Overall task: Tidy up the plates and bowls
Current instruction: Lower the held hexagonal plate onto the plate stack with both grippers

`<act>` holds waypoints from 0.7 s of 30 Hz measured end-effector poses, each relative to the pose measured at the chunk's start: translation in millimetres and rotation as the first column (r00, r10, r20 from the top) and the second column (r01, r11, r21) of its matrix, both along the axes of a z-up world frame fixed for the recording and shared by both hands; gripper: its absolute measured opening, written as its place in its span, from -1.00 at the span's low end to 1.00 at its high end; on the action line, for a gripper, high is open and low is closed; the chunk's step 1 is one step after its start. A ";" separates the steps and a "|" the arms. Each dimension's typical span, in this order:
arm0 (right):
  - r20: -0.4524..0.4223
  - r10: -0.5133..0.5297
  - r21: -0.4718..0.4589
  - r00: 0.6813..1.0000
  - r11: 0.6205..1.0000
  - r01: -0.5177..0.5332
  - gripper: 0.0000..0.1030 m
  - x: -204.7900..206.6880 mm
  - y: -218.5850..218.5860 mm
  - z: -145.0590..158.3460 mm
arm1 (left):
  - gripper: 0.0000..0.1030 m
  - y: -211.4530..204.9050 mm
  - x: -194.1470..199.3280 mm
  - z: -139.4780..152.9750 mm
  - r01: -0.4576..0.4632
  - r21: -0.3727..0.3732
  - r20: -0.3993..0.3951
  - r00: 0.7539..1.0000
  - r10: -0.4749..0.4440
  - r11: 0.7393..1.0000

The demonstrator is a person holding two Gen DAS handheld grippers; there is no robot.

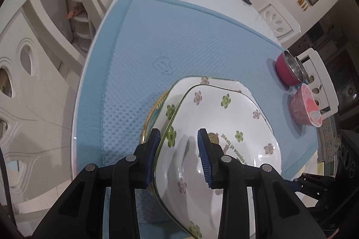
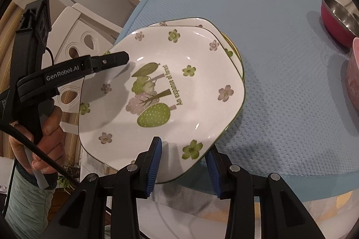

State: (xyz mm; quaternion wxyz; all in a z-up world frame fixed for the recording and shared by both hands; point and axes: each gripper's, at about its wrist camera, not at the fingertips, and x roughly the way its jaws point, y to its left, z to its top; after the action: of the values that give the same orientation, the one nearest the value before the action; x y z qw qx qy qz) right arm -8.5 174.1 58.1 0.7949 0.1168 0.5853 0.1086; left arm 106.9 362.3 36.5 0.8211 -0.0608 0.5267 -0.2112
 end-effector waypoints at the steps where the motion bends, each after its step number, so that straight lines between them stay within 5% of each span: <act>1: -0.004 0.002 0.002 1.000 1.000 -0.002 -0.27 1.8 1.4 -0.5 | -0.40 2.5 0.7 2.5 -0.016 -0.001 0.013 1.000 0.016 1.000; 11: 0.002 0.038 -0.005 0.999 0.999 -0.038 -0.27 -0.3 13.3 2.4 | -0.31 -6.7 8.5 16.8 -0.017 0.068 0.080 0.997 0.012 0.998; 21: 0.018 0.025 0.006 1.000 1.000 -0.026 -0.27 -0.6 4.5 7.1 | -0.31 -8.6 10.5 13.8 -0.009 0.061 0.061 0.998 0.006 0.998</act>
State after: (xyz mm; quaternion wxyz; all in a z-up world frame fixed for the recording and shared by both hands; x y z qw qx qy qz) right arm -9.1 178.6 65.1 0.7984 0.1109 0.5792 0.1217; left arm 117.4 353.7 50.3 0.8391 -0.0310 0.5075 -0.1936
